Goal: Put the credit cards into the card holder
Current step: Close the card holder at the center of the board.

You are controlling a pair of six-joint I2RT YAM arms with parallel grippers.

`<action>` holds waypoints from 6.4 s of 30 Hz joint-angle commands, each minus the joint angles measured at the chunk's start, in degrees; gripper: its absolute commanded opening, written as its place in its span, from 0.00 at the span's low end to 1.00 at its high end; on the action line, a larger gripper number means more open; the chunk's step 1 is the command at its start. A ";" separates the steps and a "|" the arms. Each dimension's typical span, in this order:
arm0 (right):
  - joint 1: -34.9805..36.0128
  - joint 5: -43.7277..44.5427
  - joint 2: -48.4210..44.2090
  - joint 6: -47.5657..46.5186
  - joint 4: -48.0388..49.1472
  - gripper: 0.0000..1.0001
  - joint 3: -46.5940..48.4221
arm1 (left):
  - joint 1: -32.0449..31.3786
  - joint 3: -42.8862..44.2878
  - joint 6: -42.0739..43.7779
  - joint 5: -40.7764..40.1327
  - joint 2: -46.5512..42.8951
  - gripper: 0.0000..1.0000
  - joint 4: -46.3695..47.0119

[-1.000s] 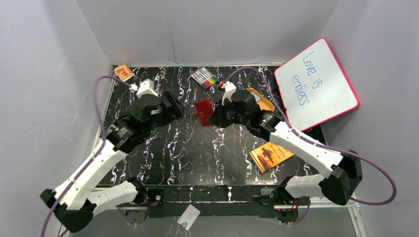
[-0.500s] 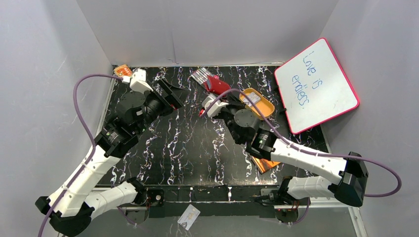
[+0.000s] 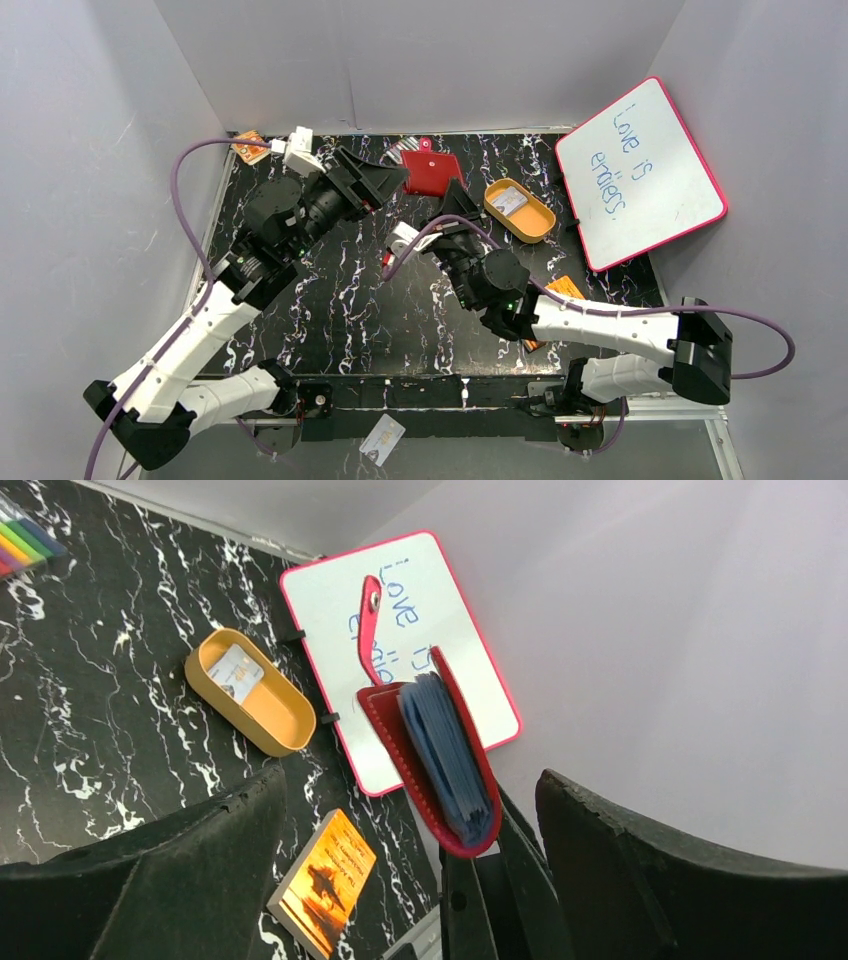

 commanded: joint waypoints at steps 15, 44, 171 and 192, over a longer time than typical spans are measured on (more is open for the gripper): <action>1.42 3.34 3.68 -6.97 10.21 0.00 4.21 | 0.32 0.10 -3.89 7.33 3.34 0.72 7.31; 3.97 8.49 2.28 10.68 -17.41 0.52 9.36 | 0.29 -2.71 -3.25 0.54 2.67 0.00 6.96; -31.93 -68.48 -16.80 108.52 -55.34 0.75 18.06 | 0.31 -7.46 15.39 29.01 -16.45 0.00 -7.27; -31.89 -84.64 -12.42 116.30 -42.02 0.59 15.87 | 0.29 -11.02 18.17 33.83 -18.96 0.00 -5.10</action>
